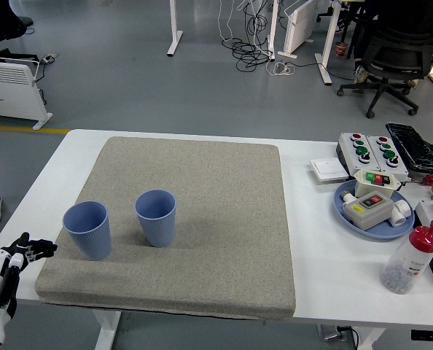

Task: Push cup pick cup insert cup

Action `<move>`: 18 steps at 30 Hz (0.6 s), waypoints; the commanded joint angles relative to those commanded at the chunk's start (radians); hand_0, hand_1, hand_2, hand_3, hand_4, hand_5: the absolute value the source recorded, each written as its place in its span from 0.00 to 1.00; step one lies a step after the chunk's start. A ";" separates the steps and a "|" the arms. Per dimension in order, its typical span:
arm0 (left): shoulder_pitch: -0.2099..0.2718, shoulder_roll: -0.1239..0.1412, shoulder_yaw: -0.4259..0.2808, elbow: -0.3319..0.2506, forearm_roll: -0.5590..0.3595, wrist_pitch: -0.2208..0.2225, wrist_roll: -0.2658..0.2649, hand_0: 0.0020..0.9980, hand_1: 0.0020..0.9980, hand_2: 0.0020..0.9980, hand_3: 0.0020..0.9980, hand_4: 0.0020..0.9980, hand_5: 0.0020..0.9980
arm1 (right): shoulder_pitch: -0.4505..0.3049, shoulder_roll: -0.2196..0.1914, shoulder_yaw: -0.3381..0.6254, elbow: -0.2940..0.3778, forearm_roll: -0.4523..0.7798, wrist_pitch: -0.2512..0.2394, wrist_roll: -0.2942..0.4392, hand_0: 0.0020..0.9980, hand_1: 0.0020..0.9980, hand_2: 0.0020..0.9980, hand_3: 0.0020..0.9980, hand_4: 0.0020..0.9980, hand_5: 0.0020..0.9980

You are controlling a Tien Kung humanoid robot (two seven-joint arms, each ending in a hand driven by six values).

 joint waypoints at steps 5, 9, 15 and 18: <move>-0.021 0.014 0.034 0.013 0.057 -0.015 0.022 0.58 0.57 0.51 0.47 0.59 1.00 | 0.003 0.001 -0.006 0.000 0.014 0.000 0.003 0.69 0.62 0.64 0.54 0.09 0.48; -0.047 0.011 0.066 0.038 0.099 -0.035 0.051 0.58 0.57 0.51 0.47 0.59 1.00 | 0.005 0.001 -0.008 0.000 0.015 0.001 0.003 0.69 0.62 0.64 0.54 0.09 0.48; -0.082 -0.001 0.110 0.070 0.100 -0.053 0.075 0.62 0.59 0.53 0.48 0.58 1.00 | 0.007 0.001 -0.015 0.000 0.026 0.000 0.006 0.69 0.62 0.64 0.55 0.09 0.48; -0.100 -0.006 0.124 0.092 0.104 -0.055 0.078 0.63 0.61 0.54 0.53 0.58 1.00 | 0.008 0.002 -0.015 0.000 0.029 0.000 0.006 0.69 0.62 0.64 0.55 0.09 0.48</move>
